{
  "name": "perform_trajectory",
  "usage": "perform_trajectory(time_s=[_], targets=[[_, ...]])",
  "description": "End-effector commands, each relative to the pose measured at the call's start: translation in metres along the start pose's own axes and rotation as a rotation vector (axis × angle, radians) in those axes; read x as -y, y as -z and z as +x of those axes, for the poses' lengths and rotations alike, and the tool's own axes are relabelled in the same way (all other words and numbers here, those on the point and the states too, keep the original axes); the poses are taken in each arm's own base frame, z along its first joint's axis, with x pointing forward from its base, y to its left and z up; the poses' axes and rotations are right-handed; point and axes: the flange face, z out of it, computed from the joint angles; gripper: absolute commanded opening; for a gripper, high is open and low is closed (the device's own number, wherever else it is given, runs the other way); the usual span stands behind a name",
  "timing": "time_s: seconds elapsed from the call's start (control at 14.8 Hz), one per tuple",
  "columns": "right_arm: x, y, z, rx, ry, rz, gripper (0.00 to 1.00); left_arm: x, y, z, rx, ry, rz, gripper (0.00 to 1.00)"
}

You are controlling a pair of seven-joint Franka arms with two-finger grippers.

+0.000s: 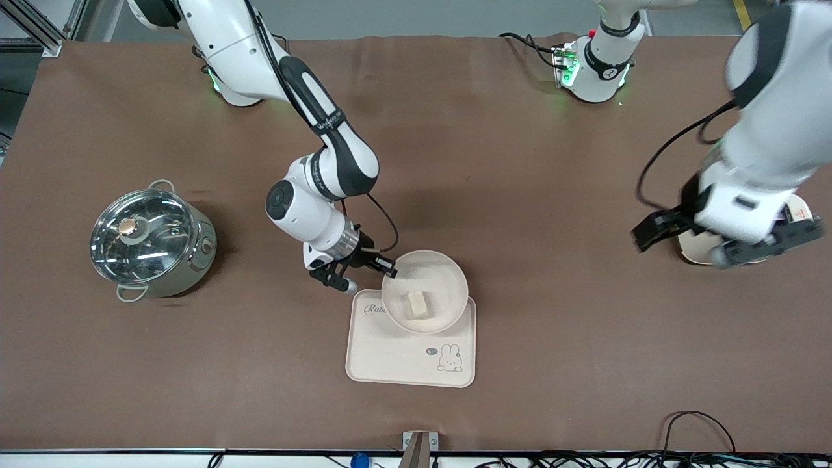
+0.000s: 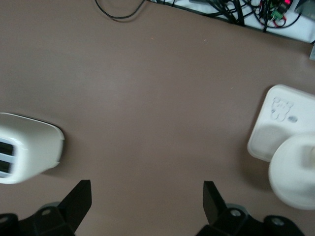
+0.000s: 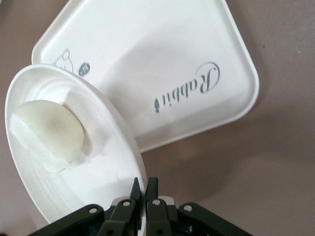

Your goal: Place bun in plate and plate on tray

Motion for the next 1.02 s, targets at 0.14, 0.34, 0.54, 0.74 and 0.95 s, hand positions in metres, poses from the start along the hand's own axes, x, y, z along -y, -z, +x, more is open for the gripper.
perform_trajectory(time_s=[0.14,0.34,0.54,0.74,0.95], targets=[[0.009,-0.027,0.039,-0.023,-0.096,0.047,0.01,0.061,0.053,-0.042,0.066,-0.129,-0.025,1.0],[-0.016,-0.043,0.058,-0.037,-0.119,0.022,0.01,0.091,0.059,-0.069,0.082,-0.161,-0.022,1.0],[-0.022,-0.043,0.063,-0.04,-0.127,0.016,0.01,0.089,0.058,-0.082,0.118,-0.156,-0.019,1.0],[-0.031,-0.04,0.076,-0.039,-0.16,0.019,0.17,0.074,0.058,-0.087,0.126,-0.18,-0.034,1.0],[-0.037,-0.038,0.085,-0.023,-0.189,0.035,0.3,0.073,0.055,-0.085,0.128,-0.197,-0.032,1.0]])
